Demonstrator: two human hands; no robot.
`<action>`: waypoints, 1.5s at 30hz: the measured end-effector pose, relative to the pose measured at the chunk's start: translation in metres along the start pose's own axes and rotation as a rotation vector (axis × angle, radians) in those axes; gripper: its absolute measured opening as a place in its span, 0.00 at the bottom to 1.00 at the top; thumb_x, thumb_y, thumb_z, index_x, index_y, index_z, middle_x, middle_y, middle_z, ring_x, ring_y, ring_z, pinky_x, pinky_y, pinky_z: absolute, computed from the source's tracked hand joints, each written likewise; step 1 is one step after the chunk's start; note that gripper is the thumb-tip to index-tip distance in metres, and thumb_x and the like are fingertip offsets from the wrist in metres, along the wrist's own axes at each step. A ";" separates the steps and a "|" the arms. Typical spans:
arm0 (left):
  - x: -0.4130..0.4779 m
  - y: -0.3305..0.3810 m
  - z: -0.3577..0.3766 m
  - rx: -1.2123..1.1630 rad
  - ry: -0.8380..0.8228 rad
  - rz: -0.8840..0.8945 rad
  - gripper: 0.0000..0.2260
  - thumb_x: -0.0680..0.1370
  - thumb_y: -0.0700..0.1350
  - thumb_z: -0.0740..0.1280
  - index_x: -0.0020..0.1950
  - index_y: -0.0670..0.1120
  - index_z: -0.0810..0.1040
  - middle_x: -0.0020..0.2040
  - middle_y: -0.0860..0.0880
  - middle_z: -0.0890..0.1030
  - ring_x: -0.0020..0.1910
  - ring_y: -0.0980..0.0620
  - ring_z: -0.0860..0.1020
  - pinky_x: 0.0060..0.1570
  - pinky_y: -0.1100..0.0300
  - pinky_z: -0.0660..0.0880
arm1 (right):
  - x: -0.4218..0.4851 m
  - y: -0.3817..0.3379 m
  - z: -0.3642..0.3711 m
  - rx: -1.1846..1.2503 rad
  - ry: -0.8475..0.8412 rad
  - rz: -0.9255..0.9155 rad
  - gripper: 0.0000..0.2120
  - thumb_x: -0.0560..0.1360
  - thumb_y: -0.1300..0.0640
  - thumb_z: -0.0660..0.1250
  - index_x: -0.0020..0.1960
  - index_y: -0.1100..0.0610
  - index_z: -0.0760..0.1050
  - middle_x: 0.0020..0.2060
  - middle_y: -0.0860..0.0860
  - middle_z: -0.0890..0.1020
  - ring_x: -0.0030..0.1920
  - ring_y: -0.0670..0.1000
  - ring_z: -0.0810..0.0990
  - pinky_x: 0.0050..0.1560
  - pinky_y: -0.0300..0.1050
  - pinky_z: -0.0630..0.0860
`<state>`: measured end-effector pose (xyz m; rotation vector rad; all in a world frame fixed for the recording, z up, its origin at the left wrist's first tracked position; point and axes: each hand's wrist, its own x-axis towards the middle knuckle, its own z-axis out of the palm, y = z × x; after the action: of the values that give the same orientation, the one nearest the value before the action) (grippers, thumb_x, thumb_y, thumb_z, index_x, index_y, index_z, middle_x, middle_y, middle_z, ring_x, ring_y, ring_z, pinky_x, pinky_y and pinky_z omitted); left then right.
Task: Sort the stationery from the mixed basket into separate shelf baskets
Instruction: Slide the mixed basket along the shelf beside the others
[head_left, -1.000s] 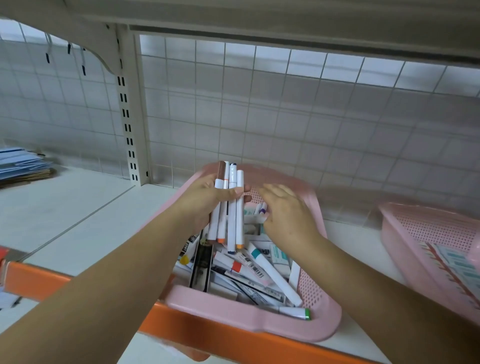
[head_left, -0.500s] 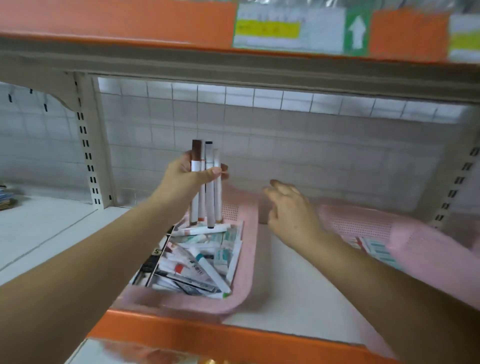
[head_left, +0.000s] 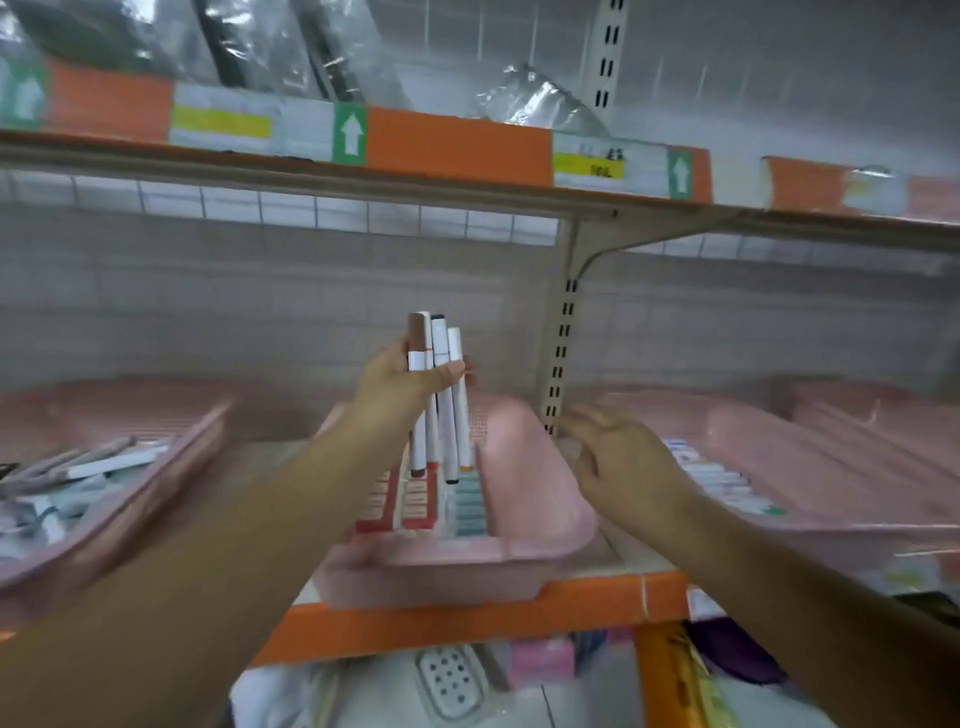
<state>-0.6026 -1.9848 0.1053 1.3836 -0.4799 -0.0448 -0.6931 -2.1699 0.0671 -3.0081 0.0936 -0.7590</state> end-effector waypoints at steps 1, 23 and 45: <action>-0.003 -0.003 0.019 0.029 -0.016 0.003 0.07 0.74 0.36 0.68 0.47 0.47 0.76 0.47 0.46 0.83 0.45 0.50 0.81 0.52 0.55 0.76 | -0.011 0.019 -0.004 0.024 0.007 0.038 0.24 0.66 0.61 0.52 0.56 0.59 0.80 0.55 0.59 0.81 0.53 0.60 0.81 0.53 0.56 0.78; 0.092 -0.045 0.301 0.533 -0.282 0.196 0.12 0.74 0.39 0.70 0.57 0.41 0.76 0.48 0.48 0.77 0.47 0.50 0.75 0.38 0.62 0.69 | -0.061 0.280 -0.032 0.232 -0.004 0.465 0.20 0.75 0.63 0.60 0.64 0.50 0.74 0.64 0.46 0.75 0.63 0.48 0.73 0.62 0.41 0.69; 0.155 -0.164 0.326 1.273 -0.611 -0.071 0.06 0.74 0.44 0.69 0.44 0.44 0.74 0.43 0.48 0.74 0.48 0.46 0.72 0.39 0.59 0.63 | 0.029 0.351 0.015 0.126 -0.428 0.146 0.16 0.78 0.60 0.57 0.63 0.52 0.75 0.63 0.47 0.76 0.63 0.48 0.72 0.62 0.37 0.65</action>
<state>-0.5365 -2.3683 0.0307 2.6565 -1.0627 -0.2588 -0.6781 -2.5216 0.0494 -2.9240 0.2367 -0.0973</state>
